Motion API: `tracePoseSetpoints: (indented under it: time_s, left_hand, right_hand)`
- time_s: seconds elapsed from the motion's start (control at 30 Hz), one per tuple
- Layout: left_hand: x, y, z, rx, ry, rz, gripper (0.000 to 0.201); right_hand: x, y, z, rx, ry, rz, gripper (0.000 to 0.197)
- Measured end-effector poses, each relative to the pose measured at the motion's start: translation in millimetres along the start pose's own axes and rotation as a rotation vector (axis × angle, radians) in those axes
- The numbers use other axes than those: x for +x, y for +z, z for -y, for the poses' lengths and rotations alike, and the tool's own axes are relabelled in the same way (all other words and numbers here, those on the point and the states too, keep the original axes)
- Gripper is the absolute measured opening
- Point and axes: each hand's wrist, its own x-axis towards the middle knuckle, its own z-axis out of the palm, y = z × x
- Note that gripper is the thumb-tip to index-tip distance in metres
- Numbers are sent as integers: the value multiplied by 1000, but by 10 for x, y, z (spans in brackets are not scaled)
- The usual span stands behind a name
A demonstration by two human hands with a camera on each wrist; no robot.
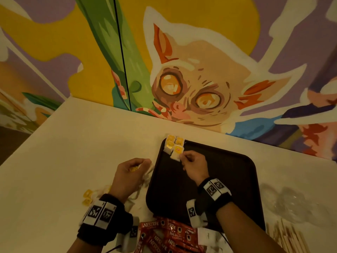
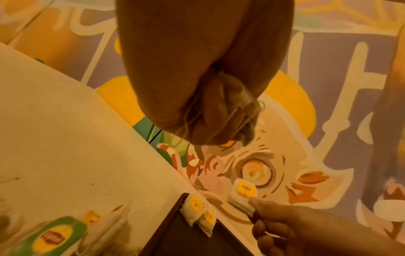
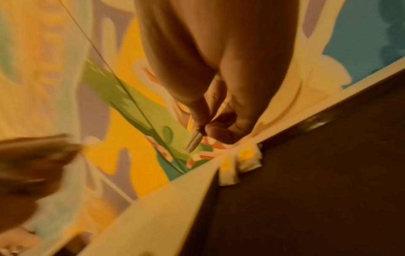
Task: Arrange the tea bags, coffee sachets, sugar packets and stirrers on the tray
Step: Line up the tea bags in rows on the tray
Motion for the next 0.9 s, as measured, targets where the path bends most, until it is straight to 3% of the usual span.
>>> tracePoseSetpoints:
  time_s: [0.2, 0.4, 0.73, 0.9]
  left_hand:
    - [40, -89, 80, -7, -54, 9, 16]
    - [79, -201, 178, -18, -101, 15, 18]
    - [140, -202, 185, 2, -76, 29, 19]
    - [143, -181, 210, -8, -104, 45, 20]
  right_hand:
    - [623, 86, -247, -202, 160, -43, 8]
    - [824, 218, -246, -189, 283, -46, 7]
    - [778, 346, -166, -321, 166, -164, 17]
    - [672, 520, -78, -354, 197, -55, 19]
